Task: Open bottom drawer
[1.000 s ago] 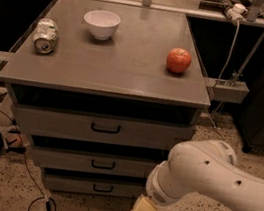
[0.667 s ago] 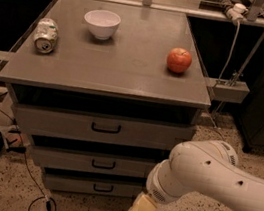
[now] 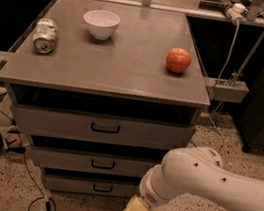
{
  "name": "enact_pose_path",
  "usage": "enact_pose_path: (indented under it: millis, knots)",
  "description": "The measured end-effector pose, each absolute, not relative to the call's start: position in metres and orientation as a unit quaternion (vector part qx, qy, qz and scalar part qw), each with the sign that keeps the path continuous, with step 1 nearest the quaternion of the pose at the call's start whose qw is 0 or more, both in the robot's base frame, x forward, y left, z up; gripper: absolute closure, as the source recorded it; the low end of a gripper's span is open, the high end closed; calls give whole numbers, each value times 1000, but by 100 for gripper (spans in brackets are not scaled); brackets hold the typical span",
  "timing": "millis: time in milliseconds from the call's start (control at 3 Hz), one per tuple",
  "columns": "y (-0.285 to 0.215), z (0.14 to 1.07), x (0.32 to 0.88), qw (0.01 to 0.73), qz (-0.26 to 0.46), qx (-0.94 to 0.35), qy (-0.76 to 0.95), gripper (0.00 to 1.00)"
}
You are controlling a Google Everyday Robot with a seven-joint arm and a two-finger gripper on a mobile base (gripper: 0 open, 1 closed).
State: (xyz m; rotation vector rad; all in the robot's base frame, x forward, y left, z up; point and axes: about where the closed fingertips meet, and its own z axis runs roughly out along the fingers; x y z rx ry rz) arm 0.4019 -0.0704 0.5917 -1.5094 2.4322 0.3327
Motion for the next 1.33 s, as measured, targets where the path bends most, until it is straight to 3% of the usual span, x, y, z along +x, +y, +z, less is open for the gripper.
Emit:
enact_pose_path:
  millis: [1000, 1333]
  knots:
    - [-49, 425, 442, 159, 212, -441, 857, 0]
    - [-49, 424, 442, 159, 212, -441, 857, 0]
